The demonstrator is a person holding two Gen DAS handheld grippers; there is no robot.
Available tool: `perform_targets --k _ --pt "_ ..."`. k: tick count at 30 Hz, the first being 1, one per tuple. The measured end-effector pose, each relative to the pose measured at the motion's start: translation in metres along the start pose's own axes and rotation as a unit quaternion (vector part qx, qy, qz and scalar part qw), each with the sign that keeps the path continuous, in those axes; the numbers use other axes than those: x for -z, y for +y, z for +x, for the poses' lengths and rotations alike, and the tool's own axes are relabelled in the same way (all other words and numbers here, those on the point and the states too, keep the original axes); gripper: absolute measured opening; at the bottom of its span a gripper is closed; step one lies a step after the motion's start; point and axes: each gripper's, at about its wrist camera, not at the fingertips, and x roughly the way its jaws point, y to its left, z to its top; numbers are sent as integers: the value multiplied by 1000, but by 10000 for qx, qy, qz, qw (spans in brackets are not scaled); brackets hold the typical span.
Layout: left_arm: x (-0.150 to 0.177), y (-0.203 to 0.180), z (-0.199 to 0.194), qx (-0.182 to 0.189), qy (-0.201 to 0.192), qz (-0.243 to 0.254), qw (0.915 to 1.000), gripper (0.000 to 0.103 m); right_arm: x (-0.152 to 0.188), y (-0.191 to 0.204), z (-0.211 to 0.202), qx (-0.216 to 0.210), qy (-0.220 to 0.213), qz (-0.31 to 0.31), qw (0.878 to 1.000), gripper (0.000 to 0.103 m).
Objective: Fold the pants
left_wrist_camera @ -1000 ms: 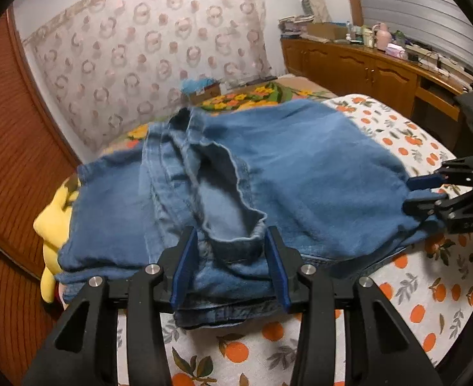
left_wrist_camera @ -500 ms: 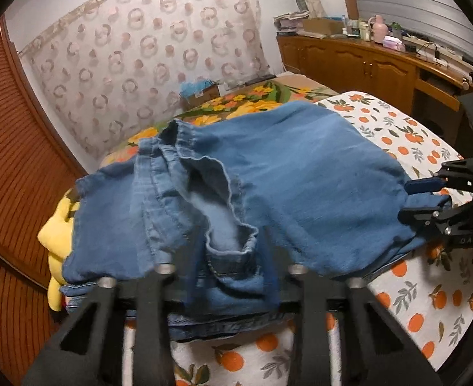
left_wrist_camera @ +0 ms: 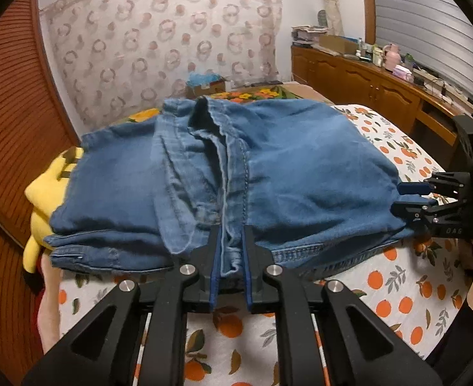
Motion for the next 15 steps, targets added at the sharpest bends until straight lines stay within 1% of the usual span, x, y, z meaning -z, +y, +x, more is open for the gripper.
perform_targets --k 2,3,4,5,6,7,9,12,14,15 --pt "-1 3 -9 -45 -126 -21 9999 14 0 -1 0 5 4 -3 10000 49" --pt "-4 4 -13 -102 -161 -44 9998 17 0 -1 0 1 3 -6 10000 49" --pt "-6 6 -17 -130 -208 -75 9997 23 1 -1 0 2 2 -12 10000 49" --pt "-10 9 -21 -115 -273 -111 9995 26 1 0 0 8 1 -16 10000 50" --pt "-13 11 -25 -59 -336 -149 9993 33 1 0 -1 11 1 -21 10000 49" --pt "-18 11 -26 2 -373 -167 9992 42 1 -1 -1 10 2 -23 10000 49" --pt "-28 8 -24 55 -403 -125 9991 52 1 0 -1 5 1 -18 10000 50" --pt "-42 -5 -14 130 -413 82 9990 52 2 -1 -2 6 -1 -21 10000 50" --pt "-50 -12 2 129 -245 224 9994 52 2 -1 -2 6 -2 -20 10000 50" --pt "-54 -16 11 66 -178 323 9993 52 2 0 -2 16 0 -29 10000 50"
